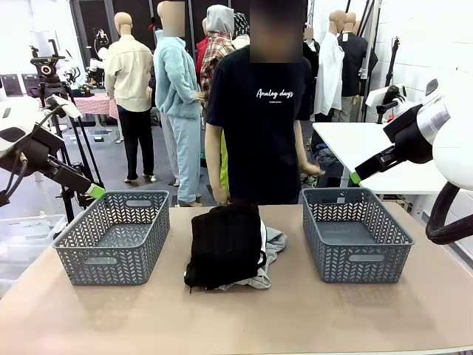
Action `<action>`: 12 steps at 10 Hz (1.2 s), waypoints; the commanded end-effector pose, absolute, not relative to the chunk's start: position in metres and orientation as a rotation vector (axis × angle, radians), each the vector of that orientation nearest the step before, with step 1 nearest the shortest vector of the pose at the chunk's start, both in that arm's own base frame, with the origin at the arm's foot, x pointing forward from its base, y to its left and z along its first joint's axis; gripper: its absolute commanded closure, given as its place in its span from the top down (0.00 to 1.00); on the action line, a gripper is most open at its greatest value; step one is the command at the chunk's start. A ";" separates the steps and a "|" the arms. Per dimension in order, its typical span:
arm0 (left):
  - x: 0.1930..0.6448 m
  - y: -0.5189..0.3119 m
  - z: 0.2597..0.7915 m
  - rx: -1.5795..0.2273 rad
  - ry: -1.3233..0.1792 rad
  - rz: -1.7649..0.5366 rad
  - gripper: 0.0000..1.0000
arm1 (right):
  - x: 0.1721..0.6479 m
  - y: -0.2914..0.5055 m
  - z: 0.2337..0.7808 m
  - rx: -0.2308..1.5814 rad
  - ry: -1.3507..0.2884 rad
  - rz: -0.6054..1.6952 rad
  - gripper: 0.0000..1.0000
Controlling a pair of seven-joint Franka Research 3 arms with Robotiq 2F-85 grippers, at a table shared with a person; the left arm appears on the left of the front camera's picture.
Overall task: Sort the tops and bottoms.
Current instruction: Lift clothes from the center of the table with your left hand.
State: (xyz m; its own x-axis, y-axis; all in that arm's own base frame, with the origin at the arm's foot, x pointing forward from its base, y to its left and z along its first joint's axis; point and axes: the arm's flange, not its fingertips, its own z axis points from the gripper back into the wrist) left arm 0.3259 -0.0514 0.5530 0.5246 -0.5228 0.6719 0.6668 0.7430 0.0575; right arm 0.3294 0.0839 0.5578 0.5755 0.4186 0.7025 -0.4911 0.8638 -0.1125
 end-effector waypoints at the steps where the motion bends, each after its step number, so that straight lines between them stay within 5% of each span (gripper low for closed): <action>1: 0.326 -0.050 0.553 -0.224 -0.727 -0.717 1.00 | 0.329 0.083 0.558 0.099 -0.794 0.536 1.00; 10: 0.307 -0.058 0.578 -0.191 -0.804 -0.697 1.00 | 0.329 0.083 0.558 0.099 -0.794 0.536 1.00; 12: 0.343 -0.109 0.582 -0.161 -0.783 -0.763 1.00 | 0.329 0.083 0.558 0.099 -0.794 0.536 1.00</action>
State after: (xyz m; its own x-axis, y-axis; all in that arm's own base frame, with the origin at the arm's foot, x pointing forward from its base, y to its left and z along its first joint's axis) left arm 0.3172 -0.0828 0.5833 0.4570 -0.5485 0.7002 0.6705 0.7297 0.1339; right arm 0.3292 0.0841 0.5580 0.5749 0.4190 0.7028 -0.4912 0.8637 -0.1132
